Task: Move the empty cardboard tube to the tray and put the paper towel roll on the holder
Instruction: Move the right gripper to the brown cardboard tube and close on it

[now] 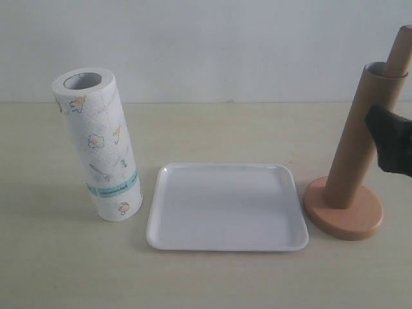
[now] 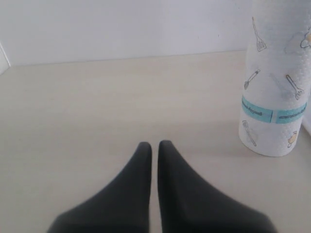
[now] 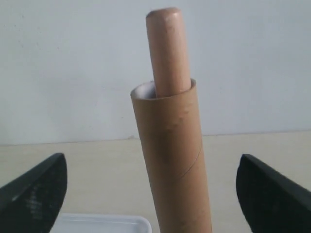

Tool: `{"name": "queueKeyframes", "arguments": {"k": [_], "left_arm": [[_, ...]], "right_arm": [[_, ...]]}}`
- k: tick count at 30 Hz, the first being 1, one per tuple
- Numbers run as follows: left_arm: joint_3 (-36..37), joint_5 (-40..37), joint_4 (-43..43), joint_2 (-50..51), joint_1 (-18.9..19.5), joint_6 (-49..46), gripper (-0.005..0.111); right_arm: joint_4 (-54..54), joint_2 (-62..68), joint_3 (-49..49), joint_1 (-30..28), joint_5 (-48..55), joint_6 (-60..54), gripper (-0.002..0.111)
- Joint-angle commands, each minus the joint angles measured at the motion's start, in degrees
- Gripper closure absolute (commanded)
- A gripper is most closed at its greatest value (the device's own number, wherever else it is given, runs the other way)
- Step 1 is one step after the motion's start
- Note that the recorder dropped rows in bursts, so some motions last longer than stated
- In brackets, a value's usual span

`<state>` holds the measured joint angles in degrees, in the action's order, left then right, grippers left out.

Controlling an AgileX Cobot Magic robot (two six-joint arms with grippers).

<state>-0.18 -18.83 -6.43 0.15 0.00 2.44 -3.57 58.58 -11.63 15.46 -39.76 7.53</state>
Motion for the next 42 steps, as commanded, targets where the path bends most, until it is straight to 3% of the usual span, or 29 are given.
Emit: {"name": "queueKeyframes", "arguments": {"k": [1, 13, 28, 36, 39, 42], "left_arm": [[0.2, 0.8, 0.7, -0.2, 0.0, 0.1, 0.103], [0.2, 0.8, 0.7, -0.2, 0.0, 0.1, 0.103], [0.2, 0.8, 0.7, -0.2, 0.0, 0.1, 0.103], [0.2, 0.8, 0.7, -0.2, 0.0, 0.1, 0.103], [0.2, 0.8, 0.7, -0.2, 0.0, 0.1, 0.103], [0.2, 0.8, 0.7, -0.2, 0.0, 0.1, 0.103]], "right_arm": [[0.4, 6.3, -2.4, 0.1, -3.2, -0.3, 0.021], [-2.3, 18.0, -5.1, 0.1, -6.5, -6.5, 0.021], [-2.7, 31.0, -5.2, 0.1, -20.7, -6.5, 0.021], [-2.6, 35.3, -7.9, 0.1, -19.5, -6.6, 0.021], [-2.6, 35.3, -8.5, 0.1, -18.3, -6.6, 0.032], [-2.5, 35.3, -8.5, 0.1, -18.3, -6.6, 0.058]]}}
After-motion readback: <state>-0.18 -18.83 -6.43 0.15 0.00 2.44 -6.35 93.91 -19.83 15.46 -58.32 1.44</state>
